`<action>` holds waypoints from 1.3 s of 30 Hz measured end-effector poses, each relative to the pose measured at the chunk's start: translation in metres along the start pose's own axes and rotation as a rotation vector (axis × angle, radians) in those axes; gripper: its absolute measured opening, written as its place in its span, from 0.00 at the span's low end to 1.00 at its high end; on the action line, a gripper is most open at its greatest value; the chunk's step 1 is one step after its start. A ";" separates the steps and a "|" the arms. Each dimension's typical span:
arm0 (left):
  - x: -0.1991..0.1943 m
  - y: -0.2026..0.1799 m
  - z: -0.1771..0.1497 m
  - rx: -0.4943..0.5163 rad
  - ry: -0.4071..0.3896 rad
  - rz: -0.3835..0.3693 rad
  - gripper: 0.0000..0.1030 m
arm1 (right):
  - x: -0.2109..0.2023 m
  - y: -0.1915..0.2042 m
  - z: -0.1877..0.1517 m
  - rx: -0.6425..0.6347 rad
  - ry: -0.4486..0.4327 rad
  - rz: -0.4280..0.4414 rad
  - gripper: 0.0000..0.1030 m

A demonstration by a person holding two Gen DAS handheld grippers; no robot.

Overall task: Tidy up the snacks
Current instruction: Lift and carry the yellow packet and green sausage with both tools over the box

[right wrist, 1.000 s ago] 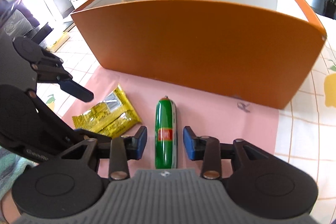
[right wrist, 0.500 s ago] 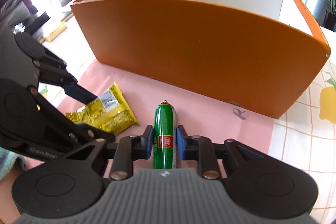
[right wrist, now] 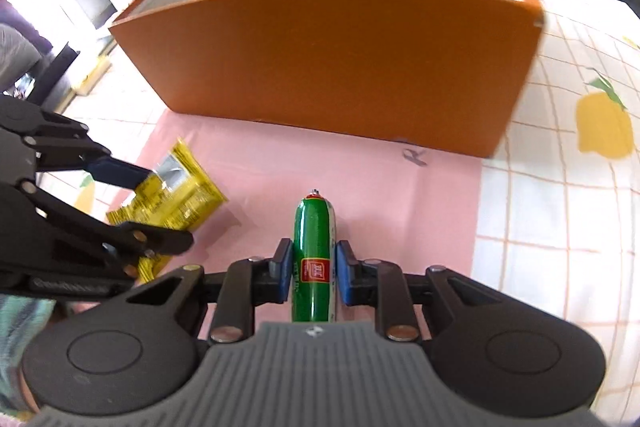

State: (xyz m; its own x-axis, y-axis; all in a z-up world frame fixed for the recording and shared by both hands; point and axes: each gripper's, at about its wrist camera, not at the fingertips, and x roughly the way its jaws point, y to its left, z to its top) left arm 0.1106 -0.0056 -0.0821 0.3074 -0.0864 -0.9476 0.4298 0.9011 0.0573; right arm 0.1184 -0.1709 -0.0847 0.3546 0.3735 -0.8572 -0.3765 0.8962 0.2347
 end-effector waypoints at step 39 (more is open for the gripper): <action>-0.039 0.104 0.142 -0.011 -0.139 0.272 0.58 | -0.010 0.058 0.211 -0.545 0.029 -0.272 0.19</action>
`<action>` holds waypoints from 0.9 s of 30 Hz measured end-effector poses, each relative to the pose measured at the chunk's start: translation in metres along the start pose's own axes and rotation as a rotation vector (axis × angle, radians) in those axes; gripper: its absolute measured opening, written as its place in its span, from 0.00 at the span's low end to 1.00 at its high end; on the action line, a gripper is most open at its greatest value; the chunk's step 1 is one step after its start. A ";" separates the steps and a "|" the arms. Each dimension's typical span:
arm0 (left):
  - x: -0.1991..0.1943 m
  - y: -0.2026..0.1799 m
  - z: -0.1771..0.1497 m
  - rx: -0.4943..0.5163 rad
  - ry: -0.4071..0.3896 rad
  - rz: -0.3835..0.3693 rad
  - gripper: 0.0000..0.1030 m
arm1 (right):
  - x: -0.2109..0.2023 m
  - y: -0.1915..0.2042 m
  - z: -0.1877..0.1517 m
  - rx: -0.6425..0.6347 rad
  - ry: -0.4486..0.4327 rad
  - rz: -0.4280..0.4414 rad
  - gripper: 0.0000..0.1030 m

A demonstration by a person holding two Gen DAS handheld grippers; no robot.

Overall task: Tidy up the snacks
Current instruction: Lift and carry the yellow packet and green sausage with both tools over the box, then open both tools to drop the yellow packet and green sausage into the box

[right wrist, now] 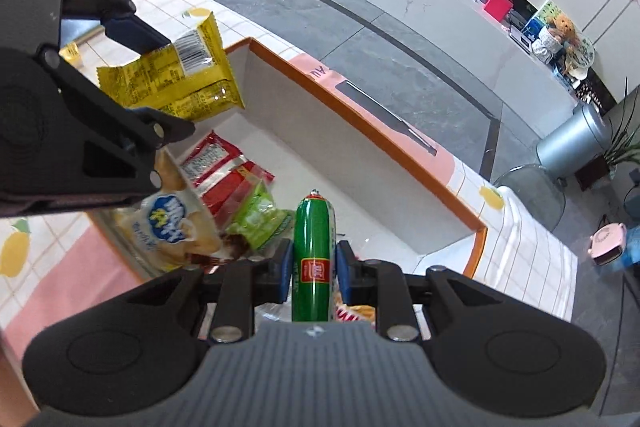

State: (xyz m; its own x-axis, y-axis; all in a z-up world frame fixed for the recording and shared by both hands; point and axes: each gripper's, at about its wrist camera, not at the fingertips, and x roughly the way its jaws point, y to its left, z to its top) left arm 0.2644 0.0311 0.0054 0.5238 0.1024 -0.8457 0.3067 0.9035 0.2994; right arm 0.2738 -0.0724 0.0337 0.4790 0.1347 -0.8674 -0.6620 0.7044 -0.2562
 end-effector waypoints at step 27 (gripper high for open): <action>0.082 -0.025 -0.002 0.237 0.148 -0.024 0.57 | 0.084 -0.010 -0.019 -0.300 0.057 -0.052 0.19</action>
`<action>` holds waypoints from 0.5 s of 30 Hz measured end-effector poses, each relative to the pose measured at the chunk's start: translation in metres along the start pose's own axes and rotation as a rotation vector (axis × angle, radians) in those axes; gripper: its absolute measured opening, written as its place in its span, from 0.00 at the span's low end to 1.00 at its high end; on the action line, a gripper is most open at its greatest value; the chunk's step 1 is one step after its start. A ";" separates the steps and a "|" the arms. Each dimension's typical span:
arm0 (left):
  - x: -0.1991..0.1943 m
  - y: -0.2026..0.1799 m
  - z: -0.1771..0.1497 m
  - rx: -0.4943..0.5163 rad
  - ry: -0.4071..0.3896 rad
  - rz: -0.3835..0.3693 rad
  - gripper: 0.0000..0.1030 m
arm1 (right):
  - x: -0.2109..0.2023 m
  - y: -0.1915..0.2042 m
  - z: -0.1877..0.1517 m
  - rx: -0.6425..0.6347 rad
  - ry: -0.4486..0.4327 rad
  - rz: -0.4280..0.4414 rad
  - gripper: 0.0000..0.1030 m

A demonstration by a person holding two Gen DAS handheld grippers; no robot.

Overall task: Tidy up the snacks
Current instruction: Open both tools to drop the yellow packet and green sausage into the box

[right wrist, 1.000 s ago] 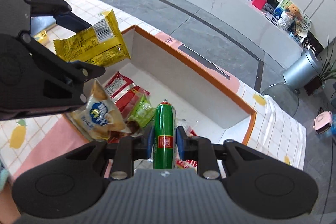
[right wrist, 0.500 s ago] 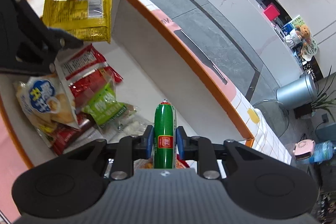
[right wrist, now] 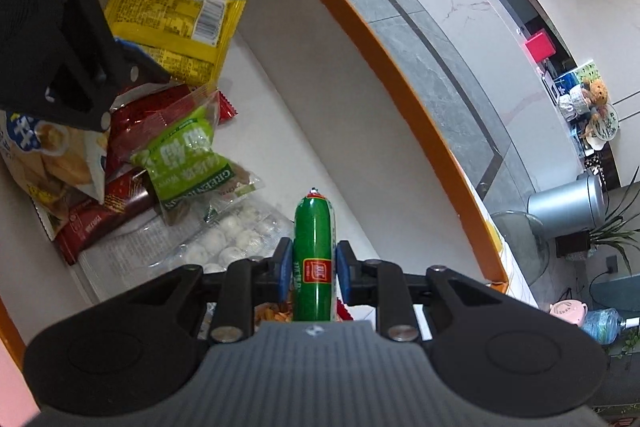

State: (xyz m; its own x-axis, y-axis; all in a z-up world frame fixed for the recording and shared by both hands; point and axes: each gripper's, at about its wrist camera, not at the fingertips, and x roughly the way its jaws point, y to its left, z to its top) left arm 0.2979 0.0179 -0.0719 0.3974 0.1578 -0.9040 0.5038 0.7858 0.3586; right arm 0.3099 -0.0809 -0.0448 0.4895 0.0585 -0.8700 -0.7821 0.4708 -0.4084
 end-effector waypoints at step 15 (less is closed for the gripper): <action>-0.007 -0.005 -0.001 -0.004 -0.022 0.046 0.82 | -0.008 0.009 -0.001 -0.031 0.005 -0.036 0.49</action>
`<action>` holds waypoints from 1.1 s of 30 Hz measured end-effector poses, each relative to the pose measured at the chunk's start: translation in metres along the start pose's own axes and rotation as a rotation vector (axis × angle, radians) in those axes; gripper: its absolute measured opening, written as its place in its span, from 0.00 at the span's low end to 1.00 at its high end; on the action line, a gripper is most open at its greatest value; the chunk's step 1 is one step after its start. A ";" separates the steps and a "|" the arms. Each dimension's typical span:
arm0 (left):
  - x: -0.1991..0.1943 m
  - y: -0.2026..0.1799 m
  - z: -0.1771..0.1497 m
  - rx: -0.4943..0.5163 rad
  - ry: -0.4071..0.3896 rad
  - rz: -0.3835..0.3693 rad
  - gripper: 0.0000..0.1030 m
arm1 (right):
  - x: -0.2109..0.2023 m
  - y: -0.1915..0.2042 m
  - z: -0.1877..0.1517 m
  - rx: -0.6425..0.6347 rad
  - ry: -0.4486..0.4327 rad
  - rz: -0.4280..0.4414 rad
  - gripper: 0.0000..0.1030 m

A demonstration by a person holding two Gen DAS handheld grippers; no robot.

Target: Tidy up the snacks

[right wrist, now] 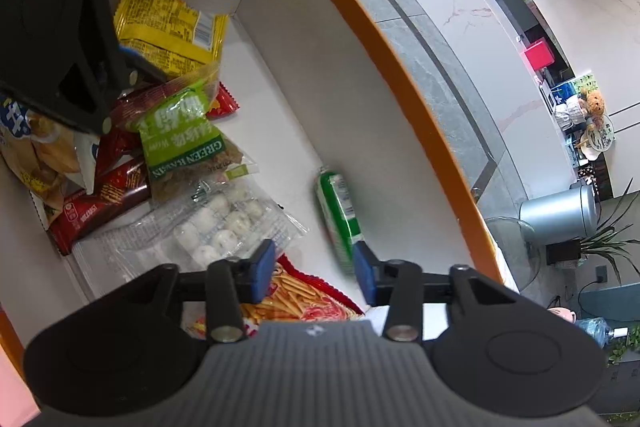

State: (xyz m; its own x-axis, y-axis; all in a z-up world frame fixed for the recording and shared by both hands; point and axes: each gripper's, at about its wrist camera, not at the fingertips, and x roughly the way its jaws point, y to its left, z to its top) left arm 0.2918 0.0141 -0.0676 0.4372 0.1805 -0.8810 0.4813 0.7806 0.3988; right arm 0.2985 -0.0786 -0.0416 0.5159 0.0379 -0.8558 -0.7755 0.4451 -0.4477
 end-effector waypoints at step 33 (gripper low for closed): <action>-0.184 0.017 -0.068 -0.319 -0.261 -0.059 0.86 | -0.190 0.041 -0.027 0.072 -0.065 -0.188 0.82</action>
State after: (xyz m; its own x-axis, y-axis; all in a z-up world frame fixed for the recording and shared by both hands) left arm 0.1680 0.0344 0.0845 0.6135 0.0046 -0.7897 0.2696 0.9387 0.2149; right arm 0.1589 -0.0922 0.0959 0.6735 0.0049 -0.7391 -0.6365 0.5121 -0.5767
